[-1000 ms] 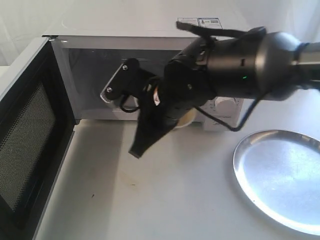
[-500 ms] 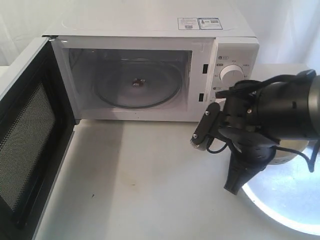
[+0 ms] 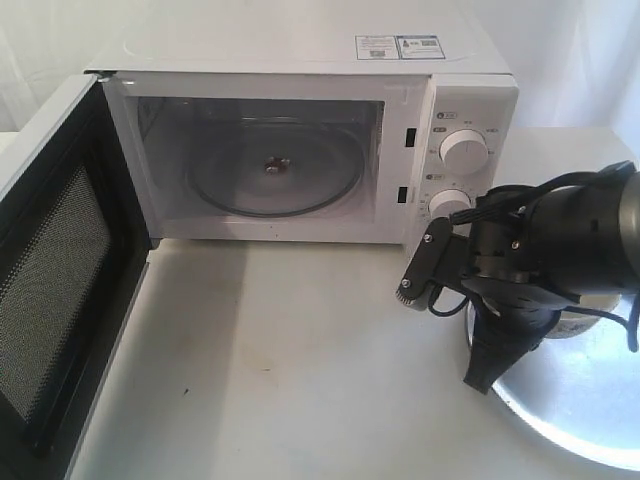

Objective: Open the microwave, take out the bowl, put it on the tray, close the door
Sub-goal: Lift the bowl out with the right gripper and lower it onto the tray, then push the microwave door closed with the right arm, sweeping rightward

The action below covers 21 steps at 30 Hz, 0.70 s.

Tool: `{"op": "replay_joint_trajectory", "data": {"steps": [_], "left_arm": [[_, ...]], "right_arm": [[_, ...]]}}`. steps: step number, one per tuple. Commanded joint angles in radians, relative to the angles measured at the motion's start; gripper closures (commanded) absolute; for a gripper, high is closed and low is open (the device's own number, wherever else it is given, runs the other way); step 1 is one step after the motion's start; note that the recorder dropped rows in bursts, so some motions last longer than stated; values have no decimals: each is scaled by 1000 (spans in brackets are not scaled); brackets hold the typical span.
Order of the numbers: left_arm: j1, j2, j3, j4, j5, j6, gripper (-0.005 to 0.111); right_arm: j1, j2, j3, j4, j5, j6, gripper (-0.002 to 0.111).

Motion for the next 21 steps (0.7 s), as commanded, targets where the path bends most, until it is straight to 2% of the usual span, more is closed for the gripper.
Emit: {"op": "replay_joint_trajectory", "data": {"steps": [1,5,7,9,14,21], "left_arm": [[-4,-4,-4,-4,-1,-2,107],[-4,-4,-4,-4,-1,-2,107],[-4,-4,-4,-4,-1,-2,107],[-4,-4,-4,-4,-1,-2,107],[-4,-4,-4,-4,-1,-2,107],[-4,-4,-4,-4,-1,-2,107]], "right_arm": [[-5,-3,4,-32,-12,15,78],[-5,-3,4,-72,-55,86,66],[-5,-3,-2,-73,-47,131,65],[5,-3,-14,-59,-9,150,72],[82,-28,-63,-46,33,159,107],[268,-66,-233,-96,-86,200,108]]}}
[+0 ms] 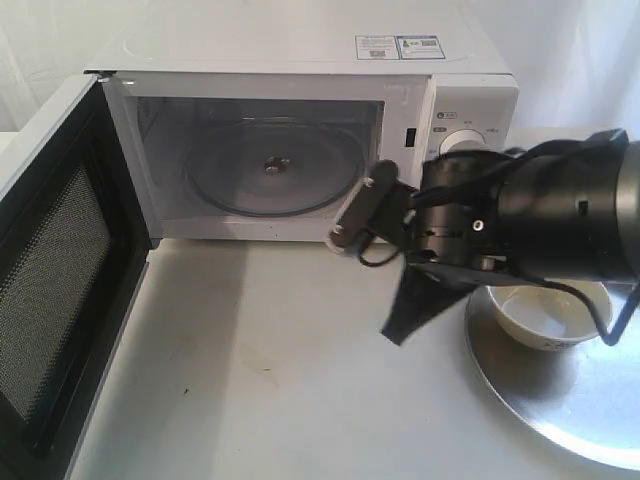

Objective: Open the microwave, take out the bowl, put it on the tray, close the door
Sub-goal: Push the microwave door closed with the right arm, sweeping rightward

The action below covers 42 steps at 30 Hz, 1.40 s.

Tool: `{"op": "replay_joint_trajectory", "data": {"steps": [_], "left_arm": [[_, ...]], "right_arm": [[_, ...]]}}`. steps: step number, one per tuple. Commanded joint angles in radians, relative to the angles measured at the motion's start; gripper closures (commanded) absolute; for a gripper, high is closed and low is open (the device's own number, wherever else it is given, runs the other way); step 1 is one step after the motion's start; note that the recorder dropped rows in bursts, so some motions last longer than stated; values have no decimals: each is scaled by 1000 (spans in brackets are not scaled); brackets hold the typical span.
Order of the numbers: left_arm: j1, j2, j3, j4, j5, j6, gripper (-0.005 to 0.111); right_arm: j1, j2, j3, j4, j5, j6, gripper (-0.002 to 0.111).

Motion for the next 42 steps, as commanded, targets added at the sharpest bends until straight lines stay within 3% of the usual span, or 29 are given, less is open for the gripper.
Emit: {"op": "replay_joint_trajectory", "data": {"steps": [1,5,10,12,20,25,26,28,31,32,37,42], "left_arm": [[-4,-4,-4,-4,-1,-2,107],[-4,-4,-4,-4,-1,-2,107],[-4,-4,-4,-4,-1,-2,107],[-4,-4,-4,-4,-1,-2,107],[-4,-4,-4,-4,-1,-2,107],[-4,-4,-4,-4,-1,-2,107],[-4,-4,-4,-4,-1,-2,107],[-4,-4,-4,-4,-1,-2,107],[-4,-4,-4,-4,-1,-2,107],[-4,-4,-4,-4,-1,-2,107],[-4,-4,-4,-4,-1,-2,107],[-4,-4,-4,-4,-1,-2,107]], "right_arm": [[122,-13,-131,-79,-74,17,108],[201,4,-245,-200,-132,25,108],[268,53,-356,-187,-684,29,108],[291,90,-412,-200,-805,21,108],[371,395,-844,-113,-831,104,108],[426,546,-988,-234,-471,-187,108],[428,583,-1015,-315,-255,-293,108],[426,599,-1014,-501,57,-290,108],[395,599,-1014,-681,400,-243,108],[364,595,-1014,-758,434,-244,108],[324,496,-1014,-639,434,-147,108],[333,446,-1014,-199,434,-332,108]]}}
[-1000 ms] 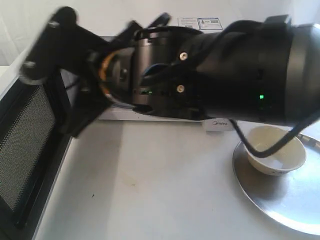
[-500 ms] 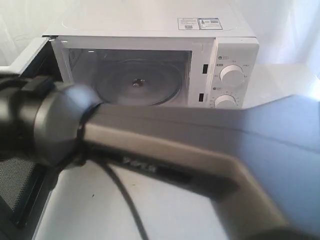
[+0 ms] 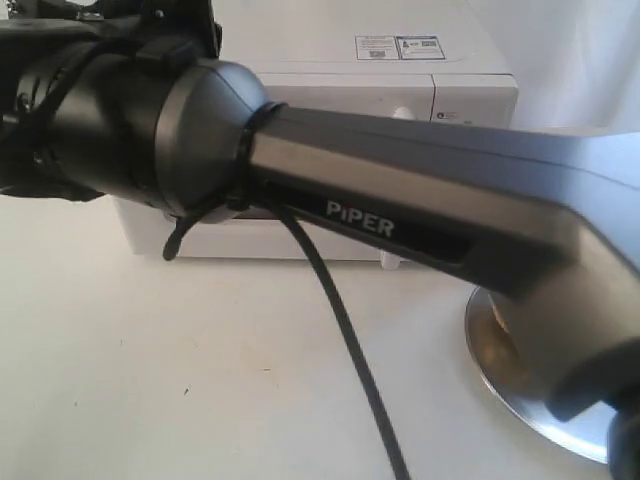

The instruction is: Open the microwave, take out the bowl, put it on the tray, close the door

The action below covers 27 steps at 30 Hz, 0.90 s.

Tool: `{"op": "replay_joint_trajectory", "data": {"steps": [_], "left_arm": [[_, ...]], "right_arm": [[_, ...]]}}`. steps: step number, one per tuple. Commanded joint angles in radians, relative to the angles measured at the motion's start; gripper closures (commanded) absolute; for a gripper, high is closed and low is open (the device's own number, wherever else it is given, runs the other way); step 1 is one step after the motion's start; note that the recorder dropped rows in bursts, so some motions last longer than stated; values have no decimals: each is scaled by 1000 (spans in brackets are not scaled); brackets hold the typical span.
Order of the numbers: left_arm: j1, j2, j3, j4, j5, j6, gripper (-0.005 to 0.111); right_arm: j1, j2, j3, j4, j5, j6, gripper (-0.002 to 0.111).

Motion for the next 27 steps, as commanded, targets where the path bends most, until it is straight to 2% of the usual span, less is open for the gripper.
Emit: {"op": "replay_joint_trajectory", "data": {"steps": [1,3,5,9,11,16,18,27], "left_arm": [[-4,-4,-4,-4,-1,-2,107],[-4,-4,-4,-4,-1,-2,107],[-4,-4,-4,-4,-1,-2,107],[-4,-4,-4,-4,-1,-2,107],[-4,-4,-4,-4,-1,-2,107],[-4,-4,-4,-4,-1,-2,107],[-4,-4,-4,-4,-1,-2,107],[-4,-4,-4,-4,-1,-2,107]], "right_arm": [[3,-31,0,354,7,-150,108],[-2,-31,0,431,7,-218,108],[-6,-30,0,423,7,-226,108],[-56,-39,0,222,7,-148,108],[-99,-60,0,211,7,-59,108],[-187,-160,19,502,7,-82,108],[-200,-217,71,576,7,-113,108],[-200,-500,475,572,7,-125,108]]}}
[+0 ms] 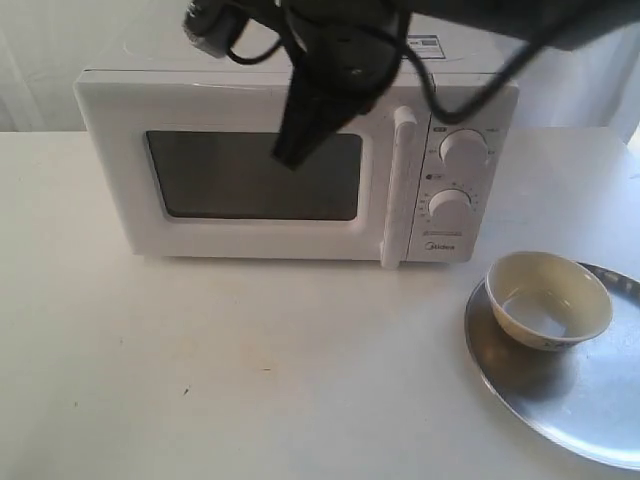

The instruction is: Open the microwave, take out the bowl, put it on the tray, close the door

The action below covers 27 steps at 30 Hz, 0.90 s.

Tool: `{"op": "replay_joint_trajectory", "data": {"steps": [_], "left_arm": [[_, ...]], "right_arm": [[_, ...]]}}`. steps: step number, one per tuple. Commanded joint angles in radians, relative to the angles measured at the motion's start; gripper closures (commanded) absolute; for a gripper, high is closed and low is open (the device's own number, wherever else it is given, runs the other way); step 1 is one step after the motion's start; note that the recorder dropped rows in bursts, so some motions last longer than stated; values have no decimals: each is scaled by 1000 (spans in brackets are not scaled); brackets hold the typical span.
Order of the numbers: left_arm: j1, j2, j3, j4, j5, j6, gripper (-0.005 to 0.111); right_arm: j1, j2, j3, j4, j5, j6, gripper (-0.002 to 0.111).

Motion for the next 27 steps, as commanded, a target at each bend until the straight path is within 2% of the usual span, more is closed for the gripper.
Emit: {"op": "replay_joint_trajectory", "data": {"steps": [1,5,12,15,27], "left_arm": [[-4,-4,-4,-4,-1,-2,107],[-4,-4,-4,-4,-1,-2,107],[-4,-4,-4,-4,-1,-2,107],[-4,-4,-4,-4,-1,-2,107],[-4,-4,-4,-4,-1,-2,107]], "right_arm": [[-5,-148,203,3,5,-7,108],[-5,-279,387,3,5,40,108],[-5,-443,603,123,5,378,108],[-5,-460,625,142,5,446,108],[-12,-470,650,147,5,449,108]]}}
